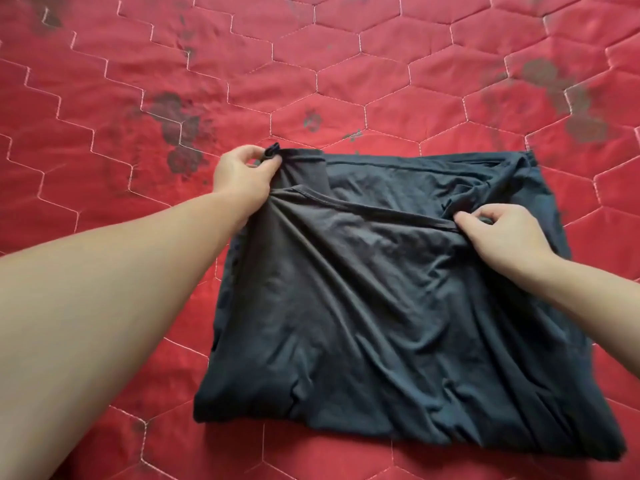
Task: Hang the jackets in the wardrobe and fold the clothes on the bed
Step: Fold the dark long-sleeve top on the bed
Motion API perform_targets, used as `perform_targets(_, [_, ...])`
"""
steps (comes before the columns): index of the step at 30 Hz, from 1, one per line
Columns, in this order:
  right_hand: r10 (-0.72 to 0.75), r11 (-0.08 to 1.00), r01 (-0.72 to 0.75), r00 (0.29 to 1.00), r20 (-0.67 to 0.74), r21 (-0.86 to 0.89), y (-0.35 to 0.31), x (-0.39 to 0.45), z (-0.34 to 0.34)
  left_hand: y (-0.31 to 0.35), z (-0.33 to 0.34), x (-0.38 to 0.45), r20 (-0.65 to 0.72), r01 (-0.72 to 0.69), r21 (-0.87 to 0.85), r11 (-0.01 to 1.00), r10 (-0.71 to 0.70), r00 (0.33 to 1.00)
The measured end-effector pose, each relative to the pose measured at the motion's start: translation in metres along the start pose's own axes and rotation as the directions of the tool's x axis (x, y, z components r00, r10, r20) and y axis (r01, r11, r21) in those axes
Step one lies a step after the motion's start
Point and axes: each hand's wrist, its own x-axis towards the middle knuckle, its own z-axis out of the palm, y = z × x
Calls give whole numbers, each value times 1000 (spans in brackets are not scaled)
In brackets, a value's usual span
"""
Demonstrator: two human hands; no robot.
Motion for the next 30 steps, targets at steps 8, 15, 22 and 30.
perform_targets(8, [28, 997, -20, 992, -125, 69, 8, 5, -13, 0, 14, -12, -156, -89, 367, 926, 156, 975])
perform_targets(15, [191, 972, -178, 979, -73, 152, 4, 13, -26, 64, 104, -69, 426, -537, 277, 796, 400, 812])
perform_targets(22, [-41, 675, -86, 987, 153, 733, -6, 1, -31, 105, 163, -79, 555, 193, 115, 974, -224, 801])
perform_targets(30, [128, 760, -262, 958, 258, 595, 14, -1, -46, 106, 172, -76, 476, 398, -220, 891, -258, 841])
